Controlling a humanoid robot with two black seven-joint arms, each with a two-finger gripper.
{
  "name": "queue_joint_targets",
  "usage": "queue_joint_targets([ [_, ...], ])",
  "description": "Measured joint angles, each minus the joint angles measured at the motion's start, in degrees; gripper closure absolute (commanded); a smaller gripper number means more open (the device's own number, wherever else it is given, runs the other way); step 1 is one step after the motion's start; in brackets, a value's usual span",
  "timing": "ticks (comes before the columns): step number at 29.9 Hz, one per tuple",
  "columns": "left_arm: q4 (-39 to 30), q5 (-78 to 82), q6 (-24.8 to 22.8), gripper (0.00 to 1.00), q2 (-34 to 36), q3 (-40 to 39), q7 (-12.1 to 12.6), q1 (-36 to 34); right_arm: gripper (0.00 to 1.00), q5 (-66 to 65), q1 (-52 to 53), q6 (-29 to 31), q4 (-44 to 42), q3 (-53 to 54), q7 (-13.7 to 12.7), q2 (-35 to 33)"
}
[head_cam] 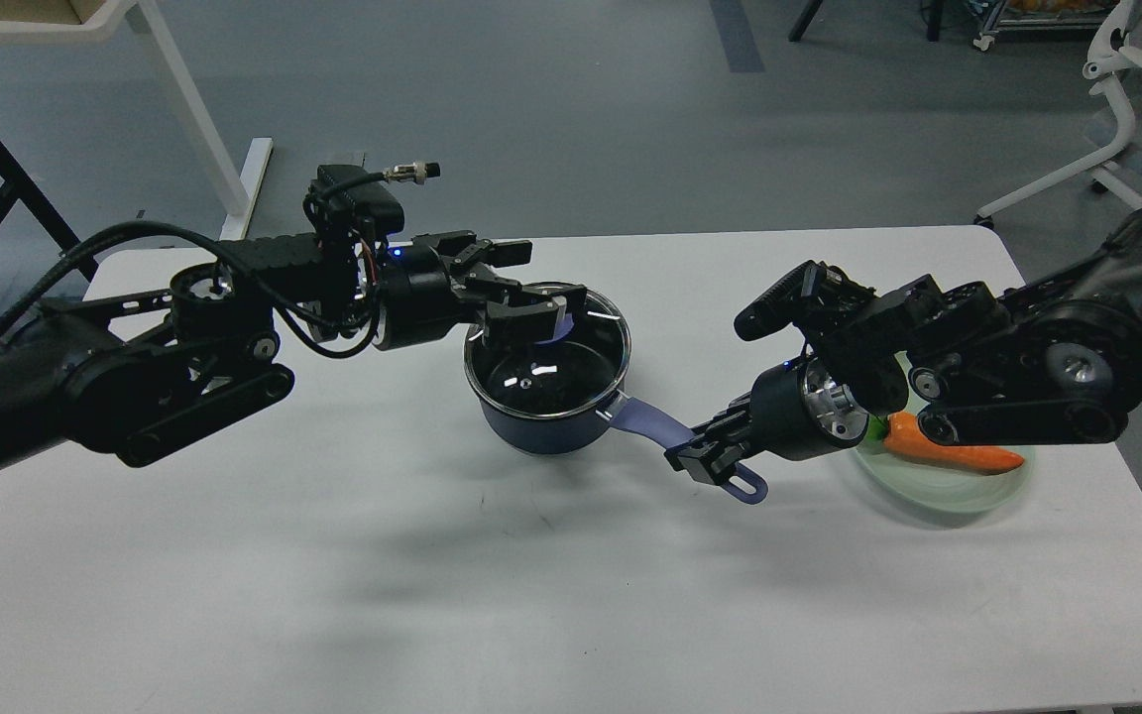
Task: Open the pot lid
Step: 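Reach the left gripper over the saucepan toward the purple lid knob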
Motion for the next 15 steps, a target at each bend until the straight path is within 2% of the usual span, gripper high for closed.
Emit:
queue_joint_targets([
  [4, 1.38, 1.02, 3.89, 0.07, -1.94, 5.30, 0.91, -1.65, 0.72, -0.03, 0.04, 0.00, 0.00, 0.10, 0.04, 0.03],
  [15, 9.80, 0.61, 5.80, 0.07, -8.01, 6.36, 1.68, -1.58, 0.72, -0.03, -0.02, 0.00, 0.00, 0.10, 0.03, 0.36],
])
